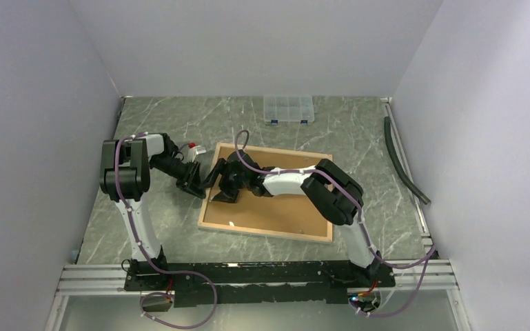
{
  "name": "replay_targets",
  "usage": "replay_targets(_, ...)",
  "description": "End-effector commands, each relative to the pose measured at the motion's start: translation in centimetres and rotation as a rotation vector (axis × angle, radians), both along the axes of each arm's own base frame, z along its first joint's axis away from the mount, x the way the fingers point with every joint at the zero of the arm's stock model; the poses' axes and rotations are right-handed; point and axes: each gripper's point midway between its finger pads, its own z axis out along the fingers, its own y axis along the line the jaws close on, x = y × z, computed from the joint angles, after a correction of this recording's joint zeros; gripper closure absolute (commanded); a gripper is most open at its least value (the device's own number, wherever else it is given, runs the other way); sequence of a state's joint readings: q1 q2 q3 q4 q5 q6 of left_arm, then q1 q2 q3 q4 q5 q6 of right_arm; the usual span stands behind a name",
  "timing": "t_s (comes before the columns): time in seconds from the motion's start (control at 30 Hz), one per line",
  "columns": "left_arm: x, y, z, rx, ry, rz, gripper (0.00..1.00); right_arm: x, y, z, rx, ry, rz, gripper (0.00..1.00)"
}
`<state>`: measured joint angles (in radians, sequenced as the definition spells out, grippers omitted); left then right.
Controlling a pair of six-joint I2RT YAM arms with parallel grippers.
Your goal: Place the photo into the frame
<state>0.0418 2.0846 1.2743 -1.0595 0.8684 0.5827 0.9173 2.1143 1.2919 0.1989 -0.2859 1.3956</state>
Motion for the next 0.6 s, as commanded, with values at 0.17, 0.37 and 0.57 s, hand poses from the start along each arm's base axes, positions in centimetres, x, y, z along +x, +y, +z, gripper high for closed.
replay_targets(0.17, 0.0, 0.1, -0.5, 0.008, -0.046, -0.03, 0.72, 1.0, 1.7, 1.1, 0.01, -0.08, -0.007, 0.26)
replay_targets(0.37, 0.1, 0.0, -0.2, 0.001, -0.051, -0.028, 0.72, 1.3, 2.1, 1.2, 0.012, -0.099, -0.005, 0.27)
replay_targets(0.57, 0.0, 0.0, -0.1, -0.001, -0.049, -0.028, 0.72, 1.7, 2.6, 1.1, 0.007, -0.13, -0.004, 0.27)
